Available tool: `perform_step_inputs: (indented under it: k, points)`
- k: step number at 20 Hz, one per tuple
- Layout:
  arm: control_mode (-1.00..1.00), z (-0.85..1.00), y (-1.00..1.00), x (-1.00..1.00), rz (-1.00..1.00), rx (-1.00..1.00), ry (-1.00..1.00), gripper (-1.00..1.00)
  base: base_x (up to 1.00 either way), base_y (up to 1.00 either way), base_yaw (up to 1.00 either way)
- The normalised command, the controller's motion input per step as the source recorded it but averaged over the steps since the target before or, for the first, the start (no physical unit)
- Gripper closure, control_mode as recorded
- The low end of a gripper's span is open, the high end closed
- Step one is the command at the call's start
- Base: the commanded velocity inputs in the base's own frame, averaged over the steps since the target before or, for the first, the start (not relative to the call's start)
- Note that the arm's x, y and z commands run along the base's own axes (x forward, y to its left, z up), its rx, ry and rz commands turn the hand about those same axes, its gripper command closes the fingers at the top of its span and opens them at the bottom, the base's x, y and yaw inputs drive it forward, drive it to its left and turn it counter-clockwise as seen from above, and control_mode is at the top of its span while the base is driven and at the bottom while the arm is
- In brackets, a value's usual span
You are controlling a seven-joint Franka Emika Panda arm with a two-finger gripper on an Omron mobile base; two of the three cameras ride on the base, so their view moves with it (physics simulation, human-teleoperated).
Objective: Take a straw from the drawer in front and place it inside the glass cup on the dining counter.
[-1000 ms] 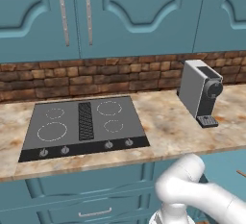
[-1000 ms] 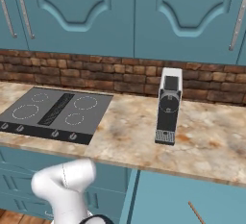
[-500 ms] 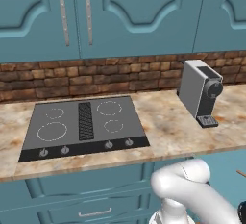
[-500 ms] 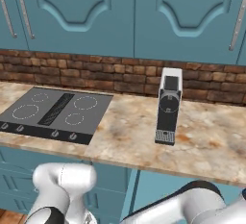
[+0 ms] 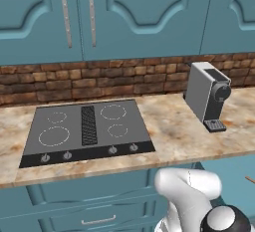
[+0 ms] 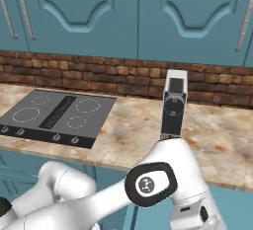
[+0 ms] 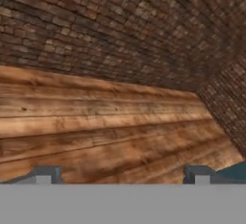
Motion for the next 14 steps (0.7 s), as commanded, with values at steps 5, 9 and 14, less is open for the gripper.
perform_step_inputs:
  k: [5, 9, 14]
  points:
    - [-1.00, 1.00, 0.01, 0.28, -0.01, -0.03, 0.46, -1.00, 0.00, 0.00, 0.00]
    - [-1.00, 0.66, -0.22, 0.32, 0.00, 0.24, 0.46, -1.00, 0.00, 0.00, 0.00]
    - [-1.00, 0.49, -0.24, 0.28, 0.00, 0.52, 0.40, -1.00, 0.00, 0.00, 0.00]
